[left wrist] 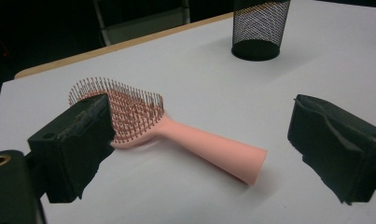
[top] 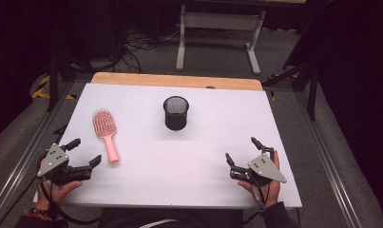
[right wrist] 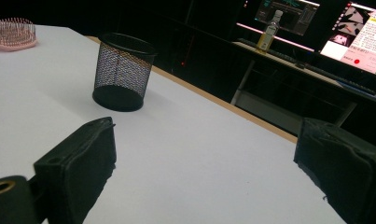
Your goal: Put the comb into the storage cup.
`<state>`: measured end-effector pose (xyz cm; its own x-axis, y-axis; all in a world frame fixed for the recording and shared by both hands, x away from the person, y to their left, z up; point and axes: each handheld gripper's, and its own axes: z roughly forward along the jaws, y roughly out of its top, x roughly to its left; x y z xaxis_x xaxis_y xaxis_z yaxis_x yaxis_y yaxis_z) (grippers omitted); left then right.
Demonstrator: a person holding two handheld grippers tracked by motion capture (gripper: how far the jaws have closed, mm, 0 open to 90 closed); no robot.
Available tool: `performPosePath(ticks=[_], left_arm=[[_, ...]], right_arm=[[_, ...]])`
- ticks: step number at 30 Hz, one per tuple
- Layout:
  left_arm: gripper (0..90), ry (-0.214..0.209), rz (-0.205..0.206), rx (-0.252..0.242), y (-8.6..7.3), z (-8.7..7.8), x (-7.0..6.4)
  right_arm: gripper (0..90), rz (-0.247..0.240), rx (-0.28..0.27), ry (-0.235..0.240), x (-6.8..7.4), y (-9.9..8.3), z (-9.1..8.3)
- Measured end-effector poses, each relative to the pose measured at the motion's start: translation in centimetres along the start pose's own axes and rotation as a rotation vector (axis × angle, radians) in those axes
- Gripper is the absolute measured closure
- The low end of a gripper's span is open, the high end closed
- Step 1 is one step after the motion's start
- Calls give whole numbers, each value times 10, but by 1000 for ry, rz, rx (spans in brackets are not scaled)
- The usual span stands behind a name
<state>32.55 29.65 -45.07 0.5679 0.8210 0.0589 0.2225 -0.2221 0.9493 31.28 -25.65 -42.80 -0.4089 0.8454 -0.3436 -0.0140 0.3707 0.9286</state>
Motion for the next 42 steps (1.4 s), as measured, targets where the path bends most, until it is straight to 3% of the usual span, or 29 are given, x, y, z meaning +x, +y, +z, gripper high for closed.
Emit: performPosePath(ticks=[5,10,12,16,18,21,23,24,25,26,30,32,34,38,39,40,42], left_arm=[[84,24,-25,33,1,3,-1],[92,47,-98,81,4,11,5],[83,79,-118,119,7,16,7],[84,153,-116,231,16,29,7],[101,155,-157,286,25,36,9],[126,170,-205,327,36,43,12],[139,182,-288,348,41,47,15],[173,168,-332,387,44,53,17],[173,153,-348,426,45,57,18],[175,156,-390,489,46,65,18],[222,145,-468,626,48,83,19],[236,166,-504,721,46,97,22],[238,189,-544,754,47,107,26],[286,223,-547,795,51,125,27],[260,245,-531,813,52,129,27],[290,264,-526,827,51,132,27],[301,262,-528,838,49,134,29]], right_arm=[[81,-30,9,-7,4,-1,0],[85,-25,19,-19,4,0,1],[93,-27,28,-16,5,-2,3],[106,-1,44,8,7,-4,11],[107,-7,52,26,10,-4,18],[115,-36,69,52,12,-6,28],[128,-40,79,75,12,-6,36],[133,-47,79,91,10,-6,43],[133,-47,79,91,10,-6,43],[135,-50,74,94,9,-5,45],[138,-82,64,124,9,-3,54],[135,-83,72,158,11,-4,55],[135,-86,73,179,14,-5,53],[134,-84,69,193,15,-5,51],[134,-82,72,195,15,-5,52],[134,-76,74,193,14,-6,52],[134,-75,73,192,14,-6,52]])
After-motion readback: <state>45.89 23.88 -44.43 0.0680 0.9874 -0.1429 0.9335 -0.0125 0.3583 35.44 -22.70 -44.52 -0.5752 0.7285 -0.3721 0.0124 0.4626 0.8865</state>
